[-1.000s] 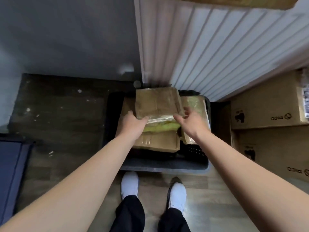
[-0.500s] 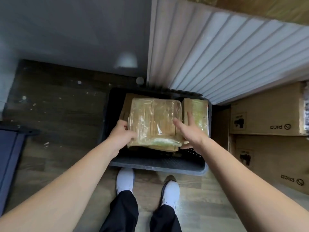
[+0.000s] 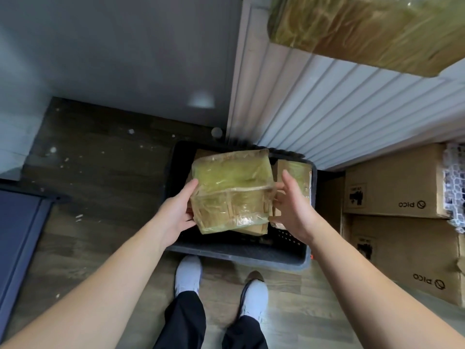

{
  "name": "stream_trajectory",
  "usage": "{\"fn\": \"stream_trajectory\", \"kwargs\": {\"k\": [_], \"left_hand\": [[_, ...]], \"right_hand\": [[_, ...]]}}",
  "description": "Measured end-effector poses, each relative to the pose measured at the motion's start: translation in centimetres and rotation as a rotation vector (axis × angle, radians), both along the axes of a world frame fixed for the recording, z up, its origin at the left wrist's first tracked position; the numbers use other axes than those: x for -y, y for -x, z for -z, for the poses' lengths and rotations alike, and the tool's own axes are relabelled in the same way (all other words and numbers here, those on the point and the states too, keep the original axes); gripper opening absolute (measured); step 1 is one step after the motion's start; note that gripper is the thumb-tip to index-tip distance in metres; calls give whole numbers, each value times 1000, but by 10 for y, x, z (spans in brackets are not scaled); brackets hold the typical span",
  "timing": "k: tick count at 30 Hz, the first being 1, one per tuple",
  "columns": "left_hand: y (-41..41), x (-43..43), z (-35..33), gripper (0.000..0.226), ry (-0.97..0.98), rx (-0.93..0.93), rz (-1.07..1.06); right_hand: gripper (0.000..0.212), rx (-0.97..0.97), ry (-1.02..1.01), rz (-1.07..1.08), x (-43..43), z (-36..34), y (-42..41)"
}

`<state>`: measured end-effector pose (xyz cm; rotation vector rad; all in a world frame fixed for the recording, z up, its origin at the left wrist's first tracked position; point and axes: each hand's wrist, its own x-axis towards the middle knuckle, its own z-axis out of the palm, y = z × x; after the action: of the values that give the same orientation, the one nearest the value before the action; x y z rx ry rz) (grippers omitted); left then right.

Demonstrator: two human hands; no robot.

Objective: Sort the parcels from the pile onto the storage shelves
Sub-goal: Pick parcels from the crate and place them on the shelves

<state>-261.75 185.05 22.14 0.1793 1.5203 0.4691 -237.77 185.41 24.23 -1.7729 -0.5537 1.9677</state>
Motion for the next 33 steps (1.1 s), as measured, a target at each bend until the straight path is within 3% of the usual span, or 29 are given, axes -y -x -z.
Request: {"fn": "stream_trajectory", "kwargs": {"k": [5, 9, 11, 14, 16, 20, 22, 28, 33], "left_hand": [[2, 7, -6, 24, -136, 30, 51], [1, 18, -4, 28, -349, -196, 522], [-2, 21, -3, 40, -403, -309, 614], [-7, 25, 0, 36, -418, -429, 730], [-12, 26, -1, 35, -361, -396, 688], [-16, 22, -8, 48, -261, -31, 365], [-18, 20, -10, 42, -235, 25, 347], [-21, 12, -10, 22, -244, -111, 205], [-12, 12, -5, 23, -277, -359, 299]], "right_hand": [[65, 64, 56, 40, 2, 5, -8], [82, -12, 105, 119, 4, 11, -10], [69, 13, 83, 114, 5, 12, -9], [17, 98, -25, 130, 5, 14, -5], [8, 116, -103, 139, 5, 15, -4], [27, 143, -147, 116, 6, 23, -8], [33, 190, -151, 114, 7, 28, -12], [21, 248, -169, 51, 13, 31, -16], [13, 277, -204, -24, 19, 27, -13]]}}
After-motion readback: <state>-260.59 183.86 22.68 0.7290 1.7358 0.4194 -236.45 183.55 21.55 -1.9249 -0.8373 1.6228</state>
